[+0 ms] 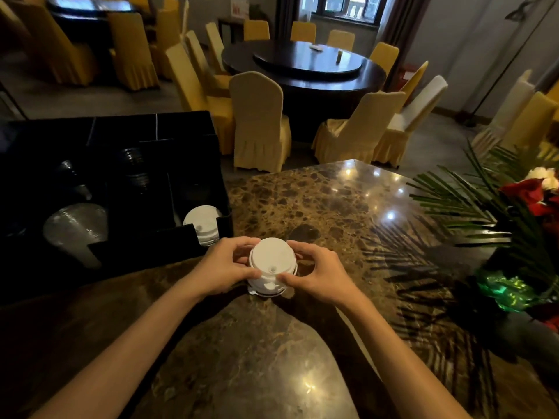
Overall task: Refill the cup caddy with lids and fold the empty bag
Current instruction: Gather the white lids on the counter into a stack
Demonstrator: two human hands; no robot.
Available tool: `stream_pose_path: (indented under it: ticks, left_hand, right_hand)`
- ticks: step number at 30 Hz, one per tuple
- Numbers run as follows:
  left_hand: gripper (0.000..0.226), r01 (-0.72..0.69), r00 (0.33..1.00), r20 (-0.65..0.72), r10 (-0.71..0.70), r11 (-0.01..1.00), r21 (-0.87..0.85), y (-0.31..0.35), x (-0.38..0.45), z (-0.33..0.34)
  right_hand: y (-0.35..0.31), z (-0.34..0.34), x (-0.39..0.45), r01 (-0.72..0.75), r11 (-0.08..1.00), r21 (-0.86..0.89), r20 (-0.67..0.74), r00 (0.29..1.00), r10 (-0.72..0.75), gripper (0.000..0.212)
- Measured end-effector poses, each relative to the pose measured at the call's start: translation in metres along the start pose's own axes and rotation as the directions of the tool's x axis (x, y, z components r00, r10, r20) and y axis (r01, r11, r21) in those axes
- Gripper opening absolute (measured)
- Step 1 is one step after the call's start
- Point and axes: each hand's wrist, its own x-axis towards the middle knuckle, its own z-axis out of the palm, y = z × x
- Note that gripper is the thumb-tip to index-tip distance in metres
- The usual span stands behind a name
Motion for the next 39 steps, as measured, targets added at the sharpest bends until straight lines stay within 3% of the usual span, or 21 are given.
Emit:
stream_pose_path:
  ticks: [5,15,20,29,33,39]
  left_hand:
    - [0.065,-0.039,0.999,0.034,0.037,0.998,0.045,-0.010,0.002,-0.003]
    - [0.071,-0.042,0.989,0.146,0.016,0.984,0.175,-0.027,0.017,-0.009]
    - [0.061,-0.087,0.976,0.216,0.039,0.973,0.216,-0.022,0.022,-0.010]
    - [0.058,-0.101,0.977,0.209,0.046,0.960,0.262,-0.026,0.031,-0.011]
    - [0.057,-0.099,0.970,0.239,0.041,0.966,0.237,-0.026,0.030,-0.013]
    - [0.056,-0.046,0.986,0.166,0.021,0.988,0.150,-0.027,0.018,-0.009]
  right_hand:
    - [0.002,0.012,0.002,-0.019,1.000,-0.014,-0.018,1.000,0.019,0.069]
    - [0.001,0.026,-0.006,-0.110,0.993,-0.033,-0.079,0.991,0.107,0.066]
    - [-0.001,0.031,-0.010,-0.170,0.985,-0.003,-0.120,0.978,0.169,0.062]
    - [-0.005,0.048,-0.018,-0.225,0.974,0.028,-0.184,0.956,0.227,0.067]
    - [-0.007,0.052,-0.020,-0.225,0.972,0.069,-0.193,0.953,0.234,0.068]
    - [-0.013,0.056,-0.026,-0.194,0.978,0.078,-0.235,0.950,0.207,0.066]
